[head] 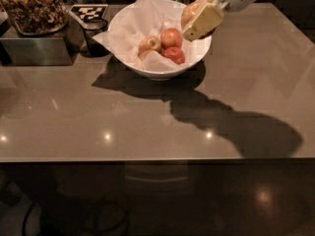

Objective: Pick apple from white bowl

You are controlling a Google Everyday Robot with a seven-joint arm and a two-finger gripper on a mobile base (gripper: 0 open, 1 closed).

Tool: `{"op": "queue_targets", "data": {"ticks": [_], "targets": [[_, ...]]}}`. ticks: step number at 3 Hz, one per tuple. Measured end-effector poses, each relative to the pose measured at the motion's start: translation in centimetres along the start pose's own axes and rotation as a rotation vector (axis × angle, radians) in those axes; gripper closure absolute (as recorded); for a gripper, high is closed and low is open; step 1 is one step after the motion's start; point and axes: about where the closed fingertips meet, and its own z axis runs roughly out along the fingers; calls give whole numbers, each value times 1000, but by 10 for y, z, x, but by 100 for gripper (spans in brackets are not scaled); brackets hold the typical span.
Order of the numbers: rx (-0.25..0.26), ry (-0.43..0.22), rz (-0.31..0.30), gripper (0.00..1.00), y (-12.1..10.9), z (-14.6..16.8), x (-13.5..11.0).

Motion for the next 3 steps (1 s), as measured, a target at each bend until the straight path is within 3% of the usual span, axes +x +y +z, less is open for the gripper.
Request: {"op": "queue_targets", "data": {"ticks": [3], "targets": [[-21,15,23,100,-22,17,6]]}}
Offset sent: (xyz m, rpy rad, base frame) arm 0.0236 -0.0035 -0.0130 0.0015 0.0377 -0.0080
